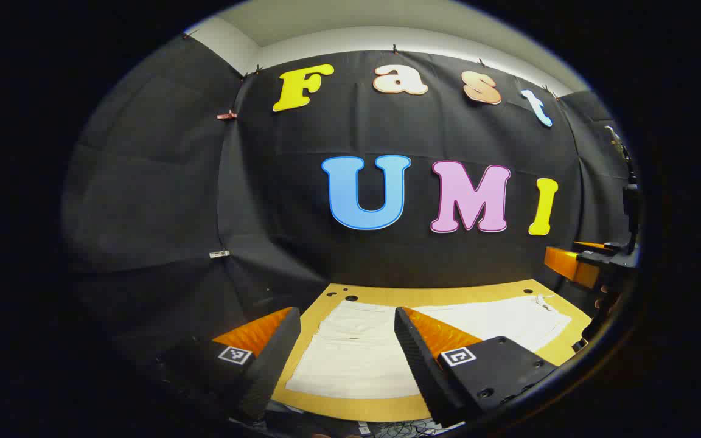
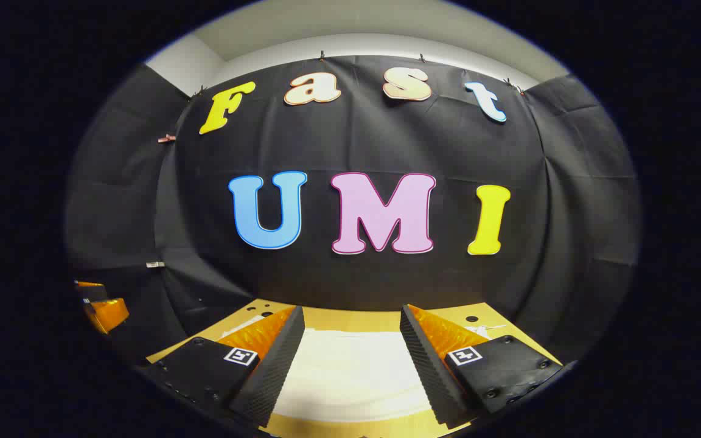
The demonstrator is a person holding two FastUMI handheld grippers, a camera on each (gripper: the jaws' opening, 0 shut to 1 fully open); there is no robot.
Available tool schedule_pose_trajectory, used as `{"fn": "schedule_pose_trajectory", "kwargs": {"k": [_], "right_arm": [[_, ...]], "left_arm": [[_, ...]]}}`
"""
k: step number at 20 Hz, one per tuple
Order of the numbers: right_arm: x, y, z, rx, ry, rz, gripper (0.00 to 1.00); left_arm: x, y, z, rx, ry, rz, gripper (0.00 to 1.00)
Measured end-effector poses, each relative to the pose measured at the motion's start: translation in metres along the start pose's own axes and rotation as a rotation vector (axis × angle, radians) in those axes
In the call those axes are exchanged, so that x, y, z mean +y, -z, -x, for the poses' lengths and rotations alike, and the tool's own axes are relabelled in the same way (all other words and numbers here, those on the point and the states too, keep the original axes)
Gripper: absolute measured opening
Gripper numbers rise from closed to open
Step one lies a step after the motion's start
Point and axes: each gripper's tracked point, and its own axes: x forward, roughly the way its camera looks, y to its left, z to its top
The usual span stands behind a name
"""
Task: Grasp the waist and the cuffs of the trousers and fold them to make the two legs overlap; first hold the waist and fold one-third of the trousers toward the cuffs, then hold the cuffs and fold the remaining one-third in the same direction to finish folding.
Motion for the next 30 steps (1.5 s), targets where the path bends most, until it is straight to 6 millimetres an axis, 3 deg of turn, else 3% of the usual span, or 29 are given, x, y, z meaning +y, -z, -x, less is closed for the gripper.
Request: {"fn": "schedule_pose_trajectory", "kwargs": {"k": [4, 7, 9, 15, 20, 25, 30], "right_arm": [[-0.037, 0.011, 0.008, 0.007, 0.078, -0.008, 0.97], [-0.074, 0.015, 0.010, 0.001, 0.146, 0.027, 0.97], [-0.094, 0.017, 0.007, 0.003, 0.174, 0.030, 0.97], [-0.131, 0.031, 0.005, 0.013, 0.187, 0.068, 0.97], [-0.168, 0.047, -0.011, 0.050, 0.206, 0.127, 0.94], [-0.205, 0.067, -0.036, 0.111, 0.168, 0.278, 0.97], [-0.243, 0.098, -0.058, 0.179, 0.057, 0.620, 0.97]], "left_arm": [[-0.014, 0.004, -0.024, 0.011, 0.035, -0.006, 0.97], [-0.039, 0.007, -0.040, 0.014, 0.088, -0.009, 0.96], [-0.052, 0.020, -0.053, 0.044, 0.119, -0.019, 0.97], [-0.079, 0.036, -0.082, 0.087, 0.148, -0.051, 0.96], [-0.099, 0.039, -0.097, 0.100, 0.158, -0.041, 0.97], [-0.103, 0.049, -0.108, 0.125, 0.141, -0.062, 0.96], [-0.087, 0.071, -0.116, 0.194, 0.072, -0.057, 0.96]]}}
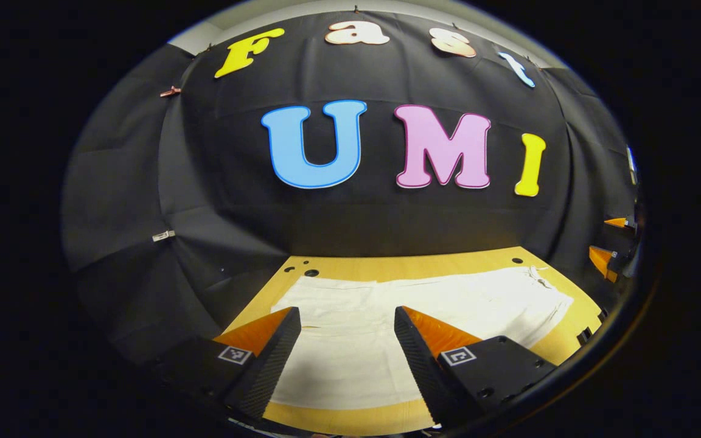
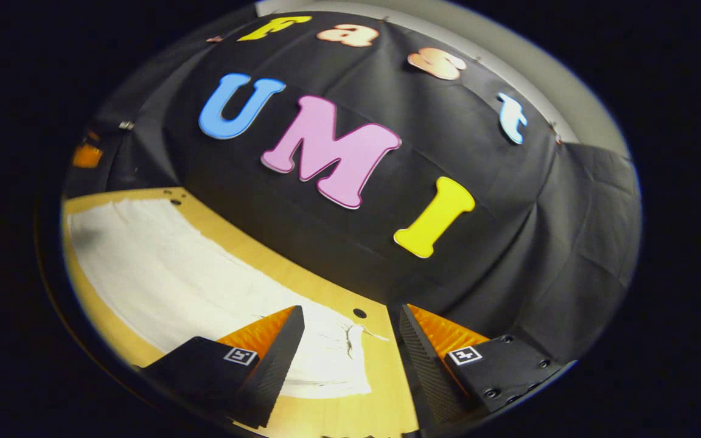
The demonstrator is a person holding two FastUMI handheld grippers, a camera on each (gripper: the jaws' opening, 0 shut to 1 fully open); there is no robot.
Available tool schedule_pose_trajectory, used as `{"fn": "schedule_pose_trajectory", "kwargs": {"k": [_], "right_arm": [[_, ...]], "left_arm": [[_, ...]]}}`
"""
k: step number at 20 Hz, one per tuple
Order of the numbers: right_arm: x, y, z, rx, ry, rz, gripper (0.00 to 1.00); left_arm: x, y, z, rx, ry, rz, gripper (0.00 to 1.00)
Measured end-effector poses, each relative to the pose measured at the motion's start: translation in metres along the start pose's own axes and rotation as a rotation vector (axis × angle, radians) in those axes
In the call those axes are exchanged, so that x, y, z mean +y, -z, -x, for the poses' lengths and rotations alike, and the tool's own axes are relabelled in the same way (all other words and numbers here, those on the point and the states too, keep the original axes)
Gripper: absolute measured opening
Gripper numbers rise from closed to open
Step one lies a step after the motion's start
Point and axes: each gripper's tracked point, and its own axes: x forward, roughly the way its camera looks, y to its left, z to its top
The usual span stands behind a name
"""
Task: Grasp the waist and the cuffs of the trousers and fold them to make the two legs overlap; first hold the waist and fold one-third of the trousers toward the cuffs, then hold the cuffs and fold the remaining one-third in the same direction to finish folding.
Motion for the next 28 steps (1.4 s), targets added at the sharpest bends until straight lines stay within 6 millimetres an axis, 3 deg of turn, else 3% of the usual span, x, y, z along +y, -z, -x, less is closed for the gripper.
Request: {"fn": "schedule_pose_trajectory", "kwargs": {"k": [5, 9, 17, 21, 24, 28], "right_arm": [[0.001, 0.060, -0.030, 0.029, -0.143, 0.244, 0.97], [0.004, 0.120, -0.052, 0.084, -0.282, 0.381, 0.98], [0.007, 0.235, -0.063, 0.223, -0.503, 0.638, 0.97], [0.019, 0.265, -0.069, 0.231, -0.579, 0.730, 0.97], [0.025, 0.290, -0.075, 0.260, -0.608, 0.792, 0.97], [0.025, 0.288, -0.098, 0.207, -0.569, 0.854, 0.94]], "left_arm": [[0.018, 0.016, -0.005, 0.047, -0.084, -0.001, 0.97], [0.025, 0.030, -0.005, 0.087, -0.128, -0.019, 0.97], [0.012, 0.062, -0.010, 0.177, -0.168, -0.122, 0.98], [-0.004, 0.064, -0.014, 0.192, -0.144, -0.134, 0.98], [-0.005, 0.063, -0.016, 0.205, -0.148, -0.159, 0.98], [-0.005, 0.057, -0.015, 0.205, -0.157, -0.150, 0.99]]}}
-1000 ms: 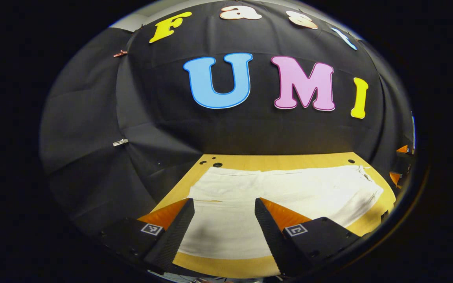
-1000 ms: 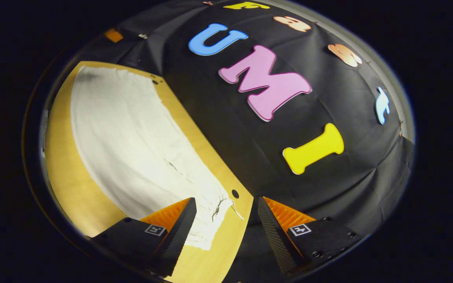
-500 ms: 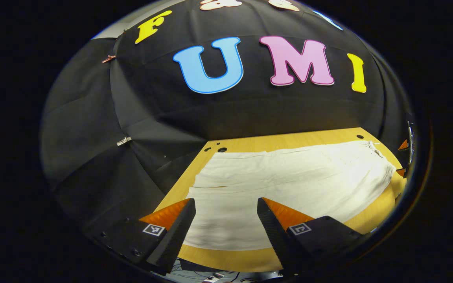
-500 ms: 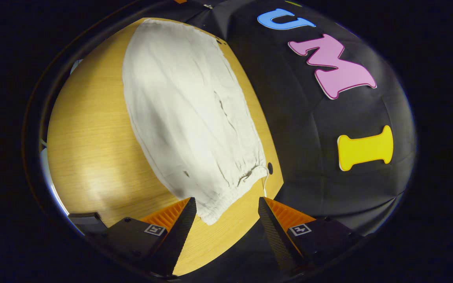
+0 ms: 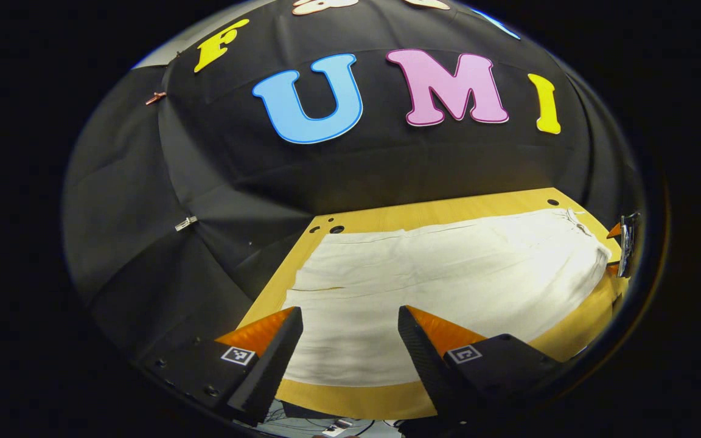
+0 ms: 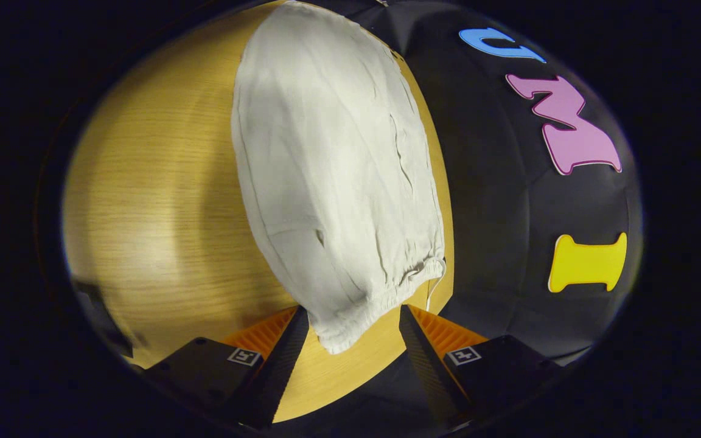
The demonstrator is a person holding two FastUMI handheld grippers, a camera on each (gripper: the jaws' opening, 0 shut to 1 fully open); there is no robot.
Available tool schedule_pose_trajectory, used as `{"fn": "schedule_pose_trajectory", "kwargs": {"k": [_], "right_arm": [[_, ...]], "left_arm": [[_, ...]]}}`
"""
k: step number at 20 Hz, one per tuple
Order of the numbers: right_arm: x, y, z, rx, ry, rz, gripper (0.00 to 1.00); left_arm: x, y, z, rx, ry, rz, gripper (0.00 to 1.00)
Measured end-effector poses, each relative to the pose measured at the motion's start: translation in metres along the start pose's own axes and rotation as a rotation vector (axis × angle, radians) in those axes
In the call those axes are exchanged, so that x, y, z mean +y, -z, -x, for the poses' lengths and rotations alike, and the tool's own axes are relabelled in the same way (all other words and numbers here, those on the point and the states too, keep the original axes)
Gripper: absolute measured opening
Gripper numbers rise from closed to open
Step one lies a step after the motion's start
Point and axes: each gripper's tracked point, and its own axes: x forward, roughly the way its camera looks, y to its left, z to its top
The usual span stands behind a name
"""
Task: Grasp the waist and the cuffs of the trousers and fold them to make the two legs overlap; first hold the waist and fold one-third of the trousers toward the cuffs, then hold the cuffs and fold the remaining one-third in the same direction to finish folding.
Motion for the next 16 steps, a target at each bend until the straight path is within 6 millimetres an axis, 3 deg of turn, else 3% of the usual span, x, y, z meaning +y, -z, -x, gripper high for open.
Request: {"fn": "schedule_pose_trajectory", "kwargs": {"k": [7, 9, 10, 11, 12, 13, 16], "right_arm": [[-0.018, -0.007, -0.029, 0.010, 0.076, 0.033, 0.93], [-0.017, -0.005, -0.035, 0.018, 0.070, 0.027, 0.88], [-0.016, -0.005, -0.036, 0.017, 0.067, 0.029, 0.81], [-0.012, -0.004, -0.037, 0.020, 0.059, 0.030, 0.83], [-0.010, -0.003, -0.037, 0.022, 0.052, 0.028, 0.65], [-0.006, -0.001, -0.038, 0.026, 0.036, 0.023, 0.65], [-0.001, -0.001, -0.040, 0.031, 0.019, 0.030, 0.43]], "left_arm": [[0.009, 0.007, -0.009, 0.037, -0.026, 0.029, 0.98], [0.015, 0.014, -0.012, 0.059, -0.039, 0.041, 0.98], [0.019, 0.018, -0.012, 0.072, -0.054, 0.039, 0.98], [0.023, 0.022, -0.014, 0.079, -0.066, 0.025, 0.99], [0.025, 0.025, -0.014, 0.086, -0.075, 0.005, 0.99], [0.027, 0.031, -0.017, 0.095, -0.079, -0.015, 0.99], [0.034, 0.044, -0.024, 0.111, -0.076, -0.072, 0.98]]}}
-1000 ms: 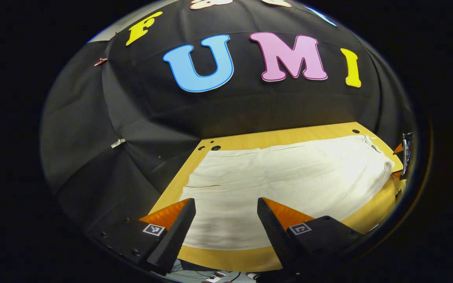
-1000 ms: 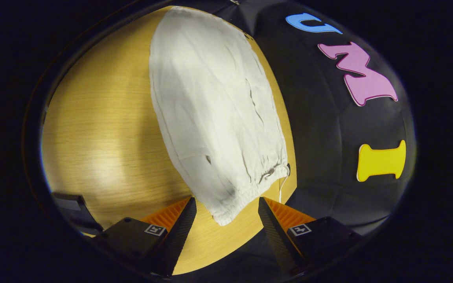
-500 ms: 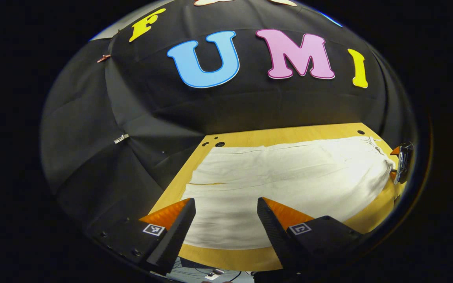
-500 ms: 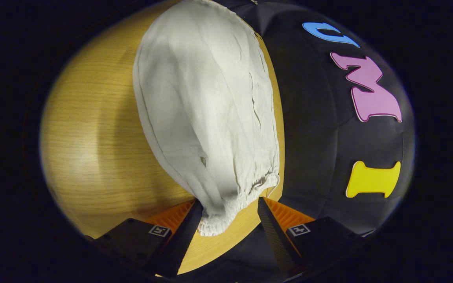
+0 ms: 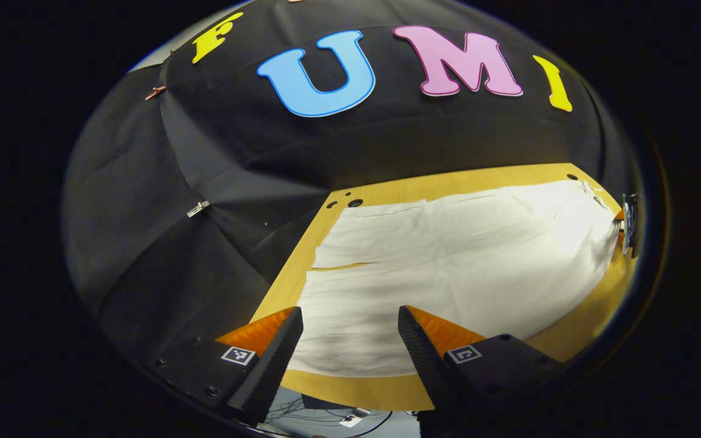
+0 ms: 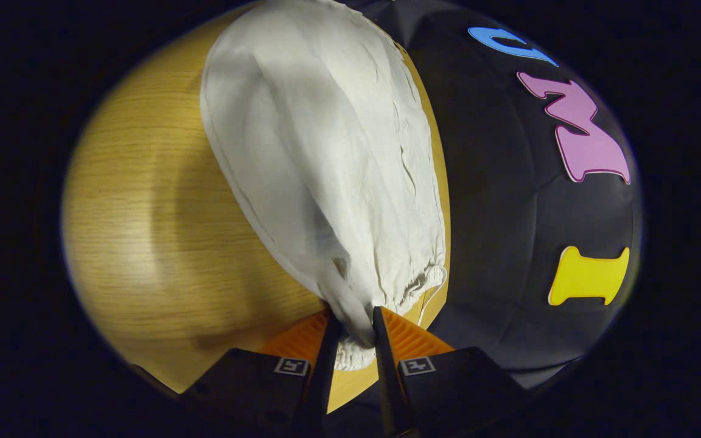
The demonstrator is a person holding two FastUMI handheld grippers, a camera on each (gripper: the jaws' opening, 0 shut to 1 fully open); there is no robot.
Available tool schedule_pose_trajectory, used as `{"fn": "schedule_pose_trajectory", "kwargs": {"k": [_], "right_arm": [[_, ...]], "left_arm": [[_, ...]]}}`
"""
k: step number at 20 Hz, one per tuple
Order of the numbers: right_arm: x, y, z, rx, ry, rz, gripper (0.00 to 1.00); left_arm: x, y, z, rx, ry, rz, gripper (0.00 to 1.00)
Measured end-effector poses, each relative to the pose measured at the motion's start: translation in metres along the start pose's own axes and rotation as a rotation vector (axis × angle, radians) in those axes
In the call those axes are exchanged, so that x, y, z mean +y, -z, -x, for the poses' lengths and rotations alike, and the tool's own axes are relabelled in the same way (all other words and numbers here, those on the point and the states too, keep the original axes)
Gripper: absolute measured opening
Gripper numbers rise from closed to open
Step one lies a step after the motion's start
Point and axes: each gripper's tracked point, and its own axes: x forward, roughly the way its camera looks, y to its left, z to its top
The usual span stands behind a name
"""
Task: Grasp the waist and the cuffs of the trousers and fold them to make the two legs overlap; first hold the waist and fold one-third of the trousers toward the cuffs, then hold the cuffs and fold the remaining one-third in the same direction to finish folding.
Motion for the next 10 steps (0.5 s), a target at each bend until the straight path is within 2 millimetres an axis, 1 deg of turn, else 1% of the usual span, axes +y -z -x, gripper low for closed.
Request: {"fn": "schedule_pose_trajectory", "kwargs": {"k": [1, 2, 3, 4, 7, 8, 10], "right_arm": [[0.000, -0.001, 0.001, -0.007, -0.005, 0.001, 0.37], [0.005, 0.001, 0.000, -0.001, -0.027, -0.008, 0.39], [0.004, -0.001, 0.001, -0.003, -0.030, -0.009, 0.39], [0.004, 0.000, 0.000, 0.002, -0.030, -0.011, 0.25], [0.005, 0.000, -0.002, 0.011, -0.044, -0.014, 0.16], [0.006, 0.001, -0.003, 0.019, -0.062, -0.036, 0.13], [0.006, 0.002, -0.002, 0.026, -0.110, -0.090, 0.13]], "left_arm": [[0.002, 0.002, -0.003, -0.019, 0.002, -0.022, 0.98], [0.005, 0.004, -0.008, -0.033, 0.001, -0.051, 0.98], [0.008, 0.013, -0.014, -0.032, -0.004, -0.082, 0.98], [0.011, 0.021, -0.019, -0.021, -0.005, -0.112, 0.98], [0.023, 0.046, -0.033, 0.020, -0.005, -0.183, 0.98], [0.027, 0.052, -0.038, 0.026, -0.004, -0.225, 0.98], [0.039, 0.056, -0.043, 0.007, -0.020, -0.363, 0.97]]}}
